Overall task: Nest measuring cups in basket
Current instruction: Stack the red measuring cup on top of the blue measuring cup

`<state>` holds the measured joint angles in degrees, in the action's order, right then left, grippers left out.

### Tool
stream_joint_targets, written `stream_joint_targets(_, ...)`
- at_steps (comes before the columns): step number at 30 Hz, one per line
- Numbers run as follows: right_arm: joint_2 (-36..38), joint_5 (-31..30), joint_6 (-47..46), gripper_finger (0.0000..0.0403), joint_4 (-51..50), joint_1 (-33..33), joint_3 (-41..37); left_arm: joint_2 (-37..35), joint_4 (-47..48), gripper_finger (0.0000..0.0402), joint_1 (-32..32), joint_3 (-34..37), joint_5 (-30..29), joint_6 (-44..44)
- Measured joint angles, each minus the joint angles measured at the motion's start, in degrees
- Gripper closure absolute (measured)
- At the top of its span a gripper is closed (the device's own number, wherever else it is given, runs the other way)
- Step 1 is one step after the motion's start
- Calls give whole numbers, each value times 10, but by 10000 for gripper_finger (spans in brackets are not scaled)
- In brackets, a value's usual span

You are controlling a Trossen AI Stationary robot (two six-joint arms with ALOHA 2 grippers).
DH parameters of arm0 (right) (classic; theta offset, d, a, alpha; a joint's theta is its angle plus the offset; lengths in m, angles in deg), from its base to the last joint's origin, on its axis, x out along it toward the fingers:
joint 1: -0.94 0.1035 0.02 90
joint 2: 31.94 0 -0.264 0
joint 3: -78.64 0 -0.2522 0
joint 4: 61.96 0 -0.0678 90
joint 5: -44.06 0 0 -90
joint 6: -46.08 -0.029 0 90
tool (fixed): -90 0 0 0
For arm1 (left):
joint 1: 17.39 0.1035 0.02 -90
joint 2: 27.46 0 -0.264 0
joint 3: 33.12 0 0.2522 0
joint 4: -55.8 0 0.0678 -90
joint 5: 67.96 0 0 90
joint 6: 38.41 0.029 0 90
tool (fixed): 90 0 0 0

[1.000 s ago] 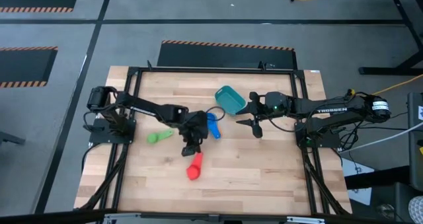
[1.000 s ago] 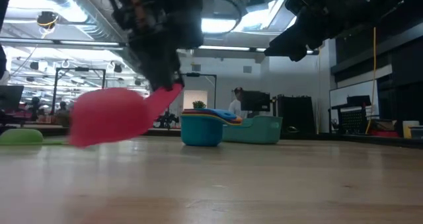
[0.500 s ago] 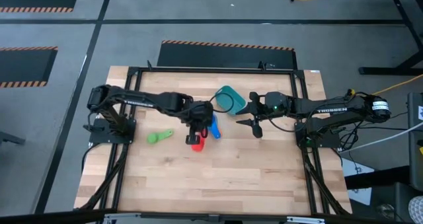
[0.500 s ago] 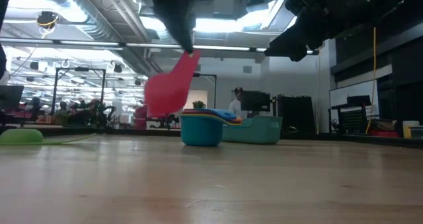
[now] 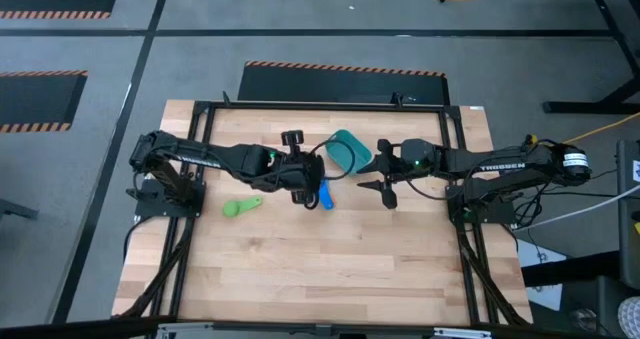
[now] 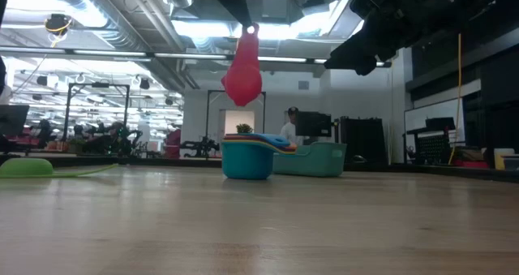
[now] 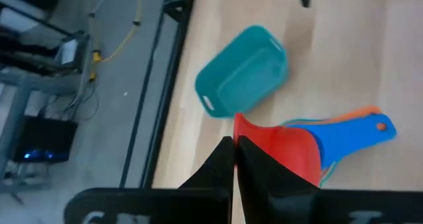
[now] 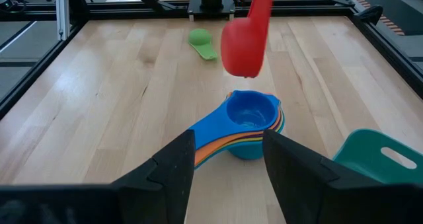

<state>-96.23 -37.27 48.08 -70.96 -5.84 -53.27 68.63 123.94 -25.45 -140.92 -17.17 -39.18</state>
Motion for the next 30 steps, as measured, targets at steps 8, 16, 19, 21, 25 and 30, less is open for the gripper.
stream_joint_targets(8,0,0,0,221,2,0,0,25,-9,401,-13,1,-61,-32)
stream_joint_targets(16,0,0,0,221,3,0,0,62,-12,401,-29,1,-151,-26)
stream_joint_targets(19,-1,0,0,221,5,0,0,79,-12,401,-32,1,-158,-26)
stream_joint_targets(21,-2,0,0,221,6,0,0,84,-6,401,-32,2,-157,-22)
stream_joint_targets(25,-4,0,0,221,8,0,0,97,-10,401,-32,2,-165,-18)
stream_joint_targets(30,-6,0,0,221,6,0,1,109,0,401,-32,3,-172,-17)
